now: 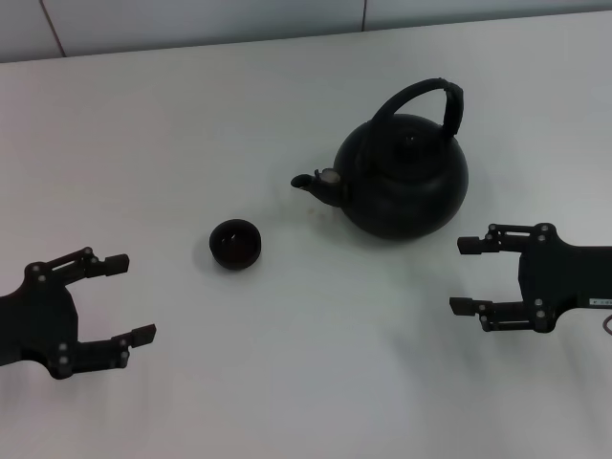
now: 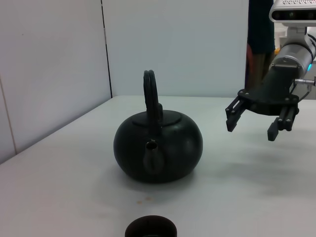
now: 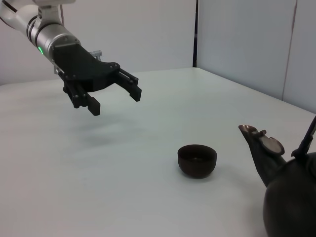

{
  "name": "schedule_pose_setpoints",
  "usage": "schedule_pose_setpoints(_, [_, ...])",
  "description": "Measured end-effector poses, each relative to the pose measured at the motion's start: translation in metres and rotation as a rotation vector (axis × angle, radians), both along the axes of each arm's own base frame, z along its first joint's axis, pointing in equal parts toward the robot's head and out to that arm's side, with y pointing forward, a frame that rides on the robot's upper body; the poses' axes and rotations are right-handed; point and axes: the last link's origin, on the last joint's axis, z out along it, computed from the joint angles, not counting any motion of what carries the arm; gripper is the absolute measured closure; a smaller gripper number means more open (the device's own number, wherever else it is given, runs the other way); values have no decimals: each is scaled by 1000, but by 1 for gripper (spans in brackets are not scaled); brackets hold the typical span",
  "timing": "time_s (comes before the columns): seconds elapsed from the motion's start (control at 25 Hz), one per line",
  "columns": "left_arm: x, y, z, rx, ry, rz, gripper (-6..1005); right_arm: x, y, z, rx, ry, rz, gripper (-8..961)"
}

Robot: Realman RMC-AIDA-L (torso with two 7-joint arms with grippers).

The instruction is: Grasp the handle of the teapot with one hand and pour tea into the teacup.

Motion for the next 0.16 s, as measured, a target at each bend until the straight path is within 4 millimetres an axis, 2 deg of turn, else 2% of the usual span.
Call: schedule_pose_setpoints(0.16, [0,0,-1,-2,-1,-1,138,0,0,0,0,1,0,212])
